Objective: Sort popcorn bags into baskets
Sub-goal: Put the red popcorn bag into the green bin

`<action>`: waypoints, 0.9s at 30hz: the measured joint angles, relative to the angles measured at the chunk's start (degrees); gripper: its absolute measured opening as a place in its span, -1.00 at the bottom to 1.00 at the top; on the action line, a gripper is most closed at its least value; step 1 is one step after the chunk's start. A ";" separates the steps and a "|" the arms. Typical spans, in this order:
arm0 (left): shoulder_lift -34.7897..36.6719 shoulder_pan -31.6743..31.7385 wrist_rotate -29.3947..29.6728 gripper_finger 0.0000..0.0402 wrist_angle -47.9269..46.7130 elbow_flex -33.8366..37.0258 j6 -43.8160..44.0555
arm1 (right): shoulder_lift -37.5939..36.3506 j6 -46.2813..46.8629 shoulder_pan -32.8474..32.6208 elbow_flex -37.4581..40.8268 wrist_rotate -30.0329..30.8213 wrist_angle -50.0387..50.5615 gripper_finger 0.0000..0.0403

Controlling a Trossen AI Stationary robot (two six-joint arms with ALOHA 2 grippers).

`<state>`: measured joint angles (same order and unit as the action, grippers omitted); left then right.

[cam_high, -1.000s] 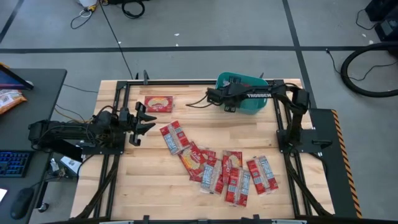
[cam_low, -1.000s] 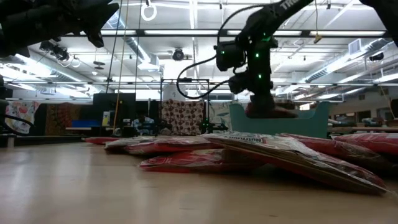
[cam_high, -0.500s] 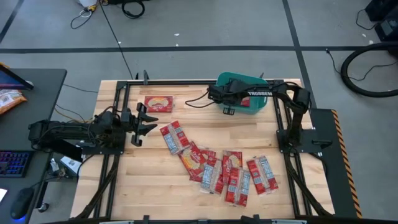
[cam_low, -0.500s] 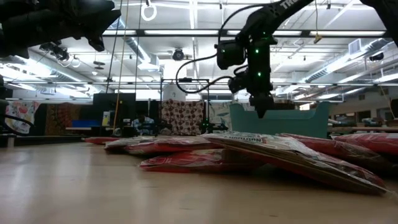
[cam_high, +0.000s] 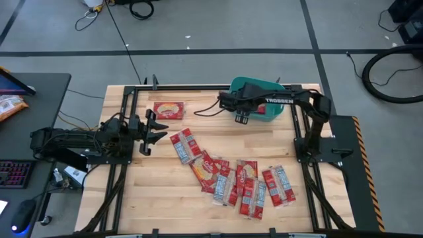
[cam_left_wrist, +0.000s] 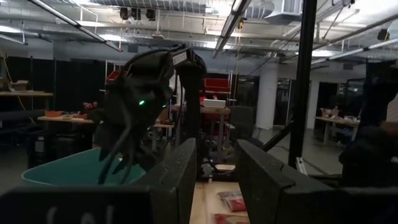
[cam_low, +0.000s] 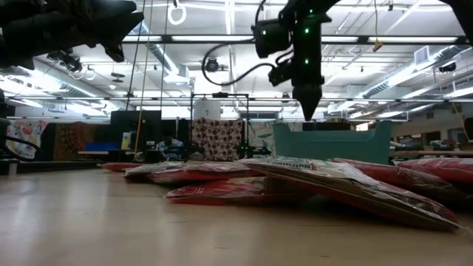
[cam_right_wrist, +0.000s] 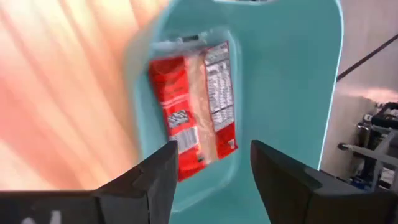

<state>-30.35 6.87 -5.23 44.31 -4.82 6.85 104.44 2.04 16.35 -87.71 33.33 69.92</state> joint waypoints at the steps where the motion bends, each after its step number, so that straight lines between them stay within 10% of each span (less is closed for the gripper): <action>1: -0.02 0.00 0.00 -0.42 -0.02 0.00 0.21 | -0.36 0.71 -0.79 -0.07 0.01 -0.15 0.02; 27: -0.04 0.02 -3.99 -0.42 -11.16 -1.19 3.44 | -4.43 12.77 -22.94 0.85 -6.47 -18.19 0.02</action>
<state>-30.38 6.89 -9.23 33.16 -6.01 10.30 100.01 14.81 -6.59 -86.86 26.86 51.73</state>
